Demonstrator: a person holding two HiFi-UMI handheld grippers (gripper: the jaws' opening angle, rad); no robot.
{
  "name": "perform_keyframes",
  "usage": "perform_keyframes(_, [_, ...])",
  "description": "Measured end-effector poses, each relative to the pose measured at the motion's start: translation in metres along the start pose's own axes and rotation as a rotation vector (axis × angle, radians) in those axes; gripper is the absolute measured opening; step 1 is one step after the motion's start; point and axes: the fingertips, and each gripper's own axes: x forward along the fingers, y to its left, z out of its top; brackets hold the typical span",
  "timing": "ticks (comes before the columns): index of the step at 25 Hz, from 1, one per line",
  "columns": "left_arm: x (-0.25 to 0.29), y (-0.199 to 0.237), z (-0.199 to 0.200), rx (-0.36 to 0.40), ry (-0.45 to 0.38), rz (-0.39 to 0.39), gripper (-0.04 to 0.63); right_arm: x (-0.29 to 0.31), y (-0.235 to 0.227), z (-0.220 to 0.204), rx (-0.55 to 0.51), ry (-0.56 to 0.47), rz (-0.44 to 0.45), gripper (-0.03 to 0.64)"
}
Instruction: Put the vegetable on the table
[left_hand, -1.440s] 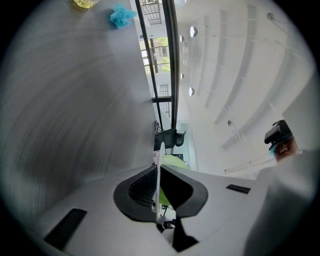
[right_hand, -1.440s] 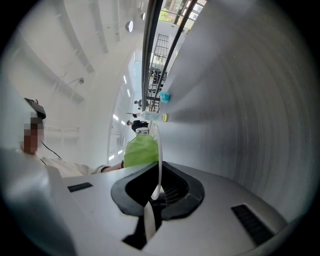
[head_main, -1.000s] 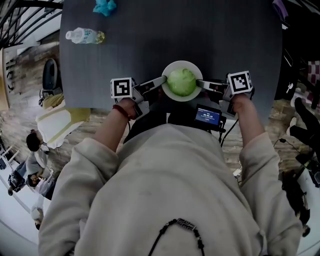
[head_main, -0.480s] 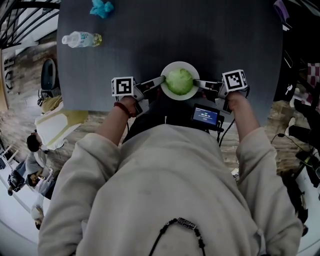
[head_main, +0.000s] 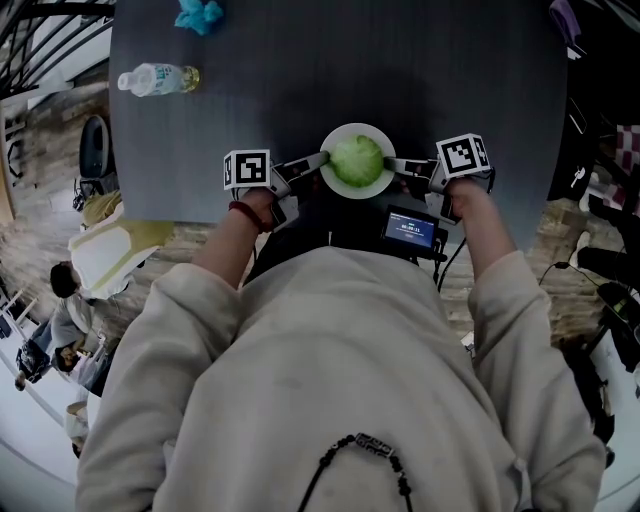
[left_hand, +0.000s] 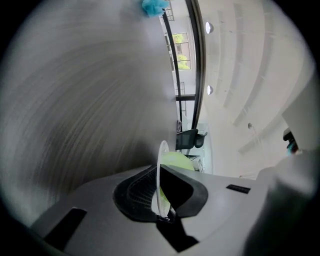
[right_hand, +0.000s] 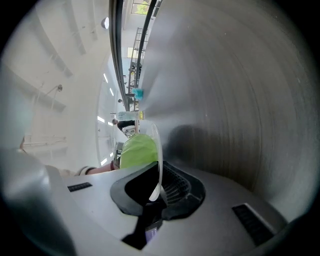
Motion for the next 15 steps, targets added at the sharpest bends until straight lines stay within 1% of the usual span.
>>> perform_keyframes(3, [0.001,0.010,-0.003,-0.012,-0.002,0.061,0.023,0.003,-0.005,-0.001,0.003,0.001,-0.038,0.031])
perform_keyframes(5, [0.002,0.014,-0.005,-0.001,0.005,0.094,0.023,0.004,-0.007,-0.002,0.002,-0.002,-0.049,0.031])
perform_keyframes(8, [0.002,0.021,-0.010,0.025,0.019,0.139,0.026,0.007,-0.012,-0.005,-0.016,0.009,-0.088,0.031])
perform_keyframes(11, [0.004,0.023,-0.011,0.054,0.022,0.161,0.026,0.009,-0.019,-0.006,-0.037,0.015,-0.131,0.031])
perform_keyframes(15, [0.005,0.022,-0.010,0.091,0.025,0.180,0.026,0.009,-0.021,-0.006,-0.049,-0.002,-0.141,0.031])
